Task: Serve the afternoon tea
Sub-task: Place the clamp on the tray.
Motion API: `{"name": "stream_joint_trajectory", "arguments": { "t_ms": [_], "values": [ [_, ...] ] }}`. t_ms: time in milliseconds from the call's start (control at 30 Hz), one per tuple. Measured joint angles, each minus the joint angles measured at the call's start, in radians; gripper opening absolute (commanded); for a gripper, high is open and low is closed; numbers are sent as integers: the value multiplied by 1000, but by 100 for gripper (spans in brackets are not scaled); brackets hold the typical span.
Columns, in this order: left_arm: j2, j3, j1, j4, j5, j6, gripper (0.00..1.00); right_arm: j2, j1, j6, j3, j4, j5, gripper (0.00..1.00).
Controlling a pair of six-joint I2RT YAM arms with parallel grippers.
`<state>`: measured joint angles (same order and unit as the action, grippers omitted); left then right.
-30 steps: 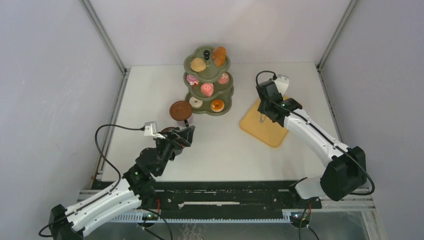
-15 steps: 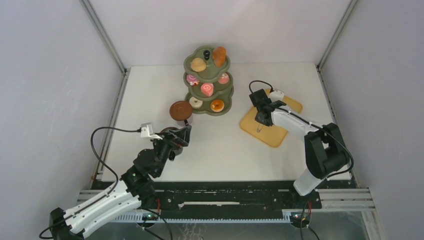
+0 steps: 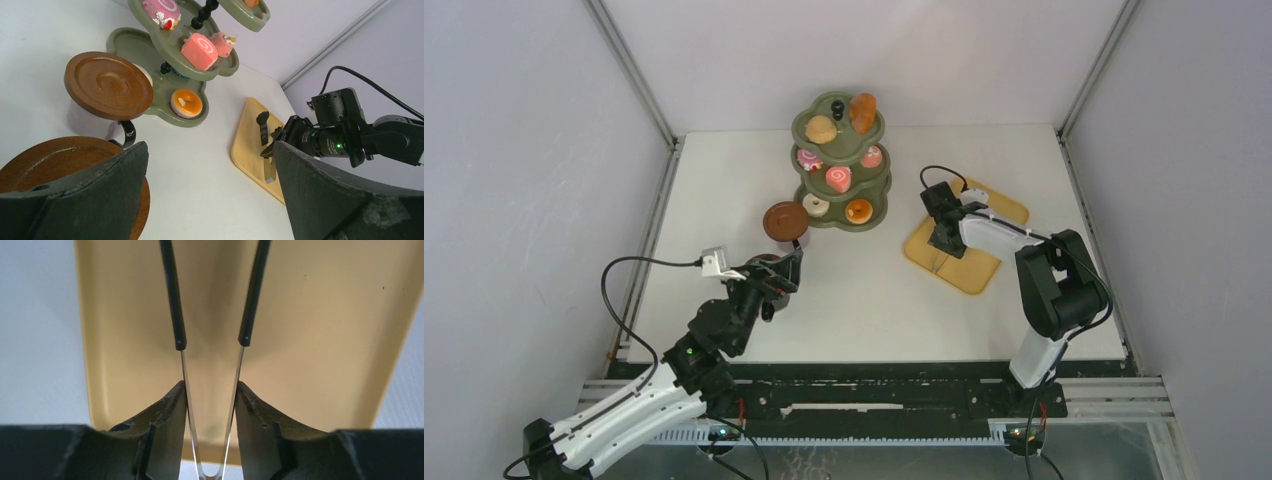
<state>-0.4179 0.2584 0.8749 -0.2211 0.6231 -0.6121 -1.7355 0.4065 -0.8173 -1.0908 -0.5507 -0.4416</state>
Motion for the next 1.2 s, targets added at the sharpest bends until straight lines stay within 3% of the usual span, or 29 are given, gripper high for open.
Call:
{"name": "stream_joint_trajectory", "arguments": {
  "t_ms": [300,600,800,1200],
  "values": [
    [-7,0,0,0,2,10,99,-11,-8,-3,0,1,10,64],
    [-10,0,0,0,2,10,99,-6,9,-4,0,0,-10,65],
    [-8,0,0,0,2,10,99,29,48,-21,0,-14,-45,61],
    [13,0,0,0,2,9,99,82,255,-179,0,-158,-187,45]
  ]
}}
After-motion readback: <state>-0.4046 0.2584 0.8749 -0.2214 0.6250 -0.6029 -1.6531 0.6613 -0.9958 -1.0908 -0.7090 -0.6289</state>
